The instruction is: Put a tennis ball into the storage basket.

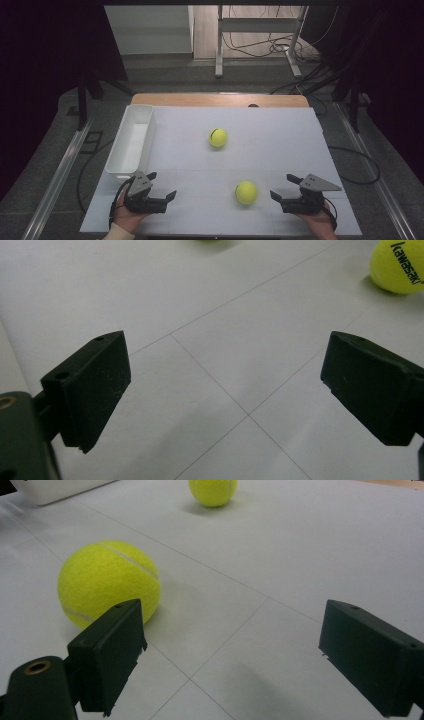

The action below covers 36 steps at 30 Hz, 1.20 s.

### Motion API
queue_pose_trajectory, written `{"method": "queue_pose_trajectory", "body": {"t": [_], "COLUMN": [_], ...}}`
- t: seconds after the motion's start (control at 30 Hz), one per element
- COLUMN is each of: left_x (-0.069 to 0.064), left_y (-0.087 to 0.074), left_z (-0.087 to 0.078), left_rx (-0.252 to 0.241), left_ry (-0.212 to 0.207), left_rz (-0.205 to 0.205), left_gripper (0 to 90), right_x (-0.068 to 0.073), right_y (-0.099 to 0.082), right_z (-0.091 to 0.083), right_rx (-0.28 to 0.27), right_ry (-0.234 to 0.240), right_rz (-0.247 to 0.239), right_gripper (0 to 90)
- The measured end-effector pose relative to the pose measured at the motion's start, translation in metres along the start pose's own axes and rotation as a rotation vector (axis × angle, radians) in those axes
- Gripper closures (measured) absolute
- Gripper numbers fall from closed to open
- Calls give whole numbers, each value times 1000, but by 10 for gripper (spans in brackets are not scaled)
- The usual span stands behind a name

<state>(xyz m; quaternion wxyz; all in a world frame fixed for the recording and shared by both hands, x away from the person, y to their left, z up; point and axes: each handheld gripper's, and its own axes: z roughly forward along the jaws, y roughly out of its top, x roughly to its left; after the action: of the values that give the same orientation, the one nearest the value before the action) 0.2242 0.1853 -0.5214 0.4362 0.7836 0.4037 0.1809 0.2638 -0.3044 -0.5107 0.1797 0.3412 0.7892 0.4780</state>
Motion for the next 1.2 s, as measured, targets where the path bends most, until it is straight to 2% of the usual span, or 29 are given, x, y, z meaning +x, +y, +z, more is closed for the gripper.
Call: {"method": "queue_pose_trajectory", "body": {"t": [1.2], "left_x": [-7], "left_y": [11], "left_z": [12], "left_rx": [23], "left_ry": [-37], "left_rz": [-6], "left_gripper": [71], "right_x": [3], "right_y": [0], "right_z": [2], "right_rx": [25], "right_ry": [-15], "right_rz": [-36], "right_gripper": [126]}}
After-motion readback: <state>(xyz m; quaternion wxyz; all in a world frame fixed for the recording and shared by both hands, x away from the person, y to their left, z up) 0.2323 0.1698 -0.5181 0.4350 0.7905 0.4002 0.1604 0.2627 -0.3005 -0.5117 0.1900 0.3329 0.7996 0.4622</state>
